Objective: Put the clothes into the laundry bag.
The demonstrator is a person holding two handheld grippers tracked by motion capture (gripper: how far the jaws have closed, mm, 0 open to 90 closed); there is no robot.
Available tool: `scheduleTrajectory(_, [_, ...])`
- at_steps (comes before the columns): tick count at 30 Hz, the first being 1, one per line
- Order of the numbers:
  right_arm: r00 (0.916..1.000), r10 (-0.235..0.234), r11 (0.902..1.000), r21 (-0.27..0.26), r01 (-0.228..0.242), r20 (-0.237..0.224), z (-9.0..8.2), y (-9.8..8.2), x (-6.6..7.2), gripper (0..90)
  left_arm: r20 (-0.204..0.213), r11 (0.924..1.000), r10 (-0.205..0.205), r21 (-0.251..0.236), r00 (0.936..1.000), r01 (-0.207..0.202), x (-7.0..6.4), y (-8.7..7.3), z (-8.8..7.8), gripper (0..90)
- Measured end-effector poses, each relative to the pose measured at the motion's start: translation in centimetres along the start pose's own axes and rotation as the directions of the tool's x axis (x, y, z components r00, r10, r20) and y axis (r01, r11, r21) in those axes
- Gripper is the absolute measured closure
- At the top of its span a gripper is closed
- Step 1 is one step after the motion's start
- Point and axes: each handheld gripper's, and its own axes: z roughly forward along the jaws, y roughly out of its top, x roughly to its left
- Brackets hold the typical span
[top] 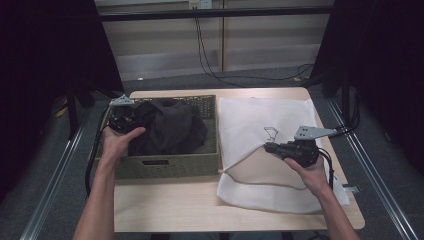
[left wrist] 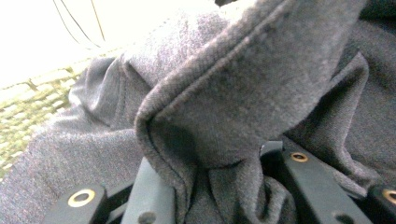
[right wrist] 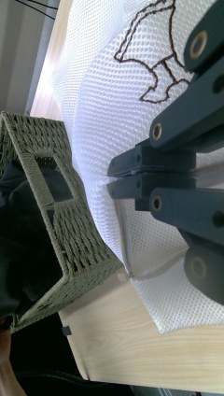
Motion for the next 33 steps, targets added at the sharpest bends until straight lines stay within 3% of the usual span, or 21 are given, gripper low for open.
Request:
scheduleTrajectory(12, [1.0000,0.003,1.0000,-0.004,-0.003,0.005,-0.2,0.1,0.1,88.8,0.016,0.9928,0.002,-0.120,0.9999,0.000,-0.7,0.6,-1.9,68.6])
scheduleTrajectory(17, [1.0000,0.004,1.0000,-0.005,-0.004,0.002,-0.1,0.1,0.0,88.8,0.011,0.9901,0.004,-0.140,0.9999,-0.003,-1.0,0.8,-2.5,68.6])
scheduleTrajectory(21, [1.0000,0.003,1.0000,-0.006,-0.003,0.005,-0.2,0.1,0.0,88.8,0.014,0.9855,0.025,-0.168,0.9996,-0.022,-1.3,0.9,-2.9,68.6])
scheduleTrajectory(24, [1.0000,0.001,1.0000,-0.006,-0.001,0.004,-0.2,0.1,0.0,88.8,0.023,0.9799,0.015,-0.199,0.9996,-0.010,-1.5,1.1,-3.3,68.7])
scheduleTrajectory(29, [1.0000,0.004,1.0000,-0.008,-0.004,0.006,-0.2,0.1,0.0,88.8,0.011,0.9722,0.027,-0.233,0.9996,-0.024,-1.9,1.7,-4.1,68.7])
scheduleTrajectory(33, [1.0000,0.004,1.0000,-0.009,-0.004,0.005,-0.2,0.1,0.0,88.8,0.028,0.9651,0.031,-0.261,0.9991,-0.023,-2.1,2.1,-4.6,68.7])
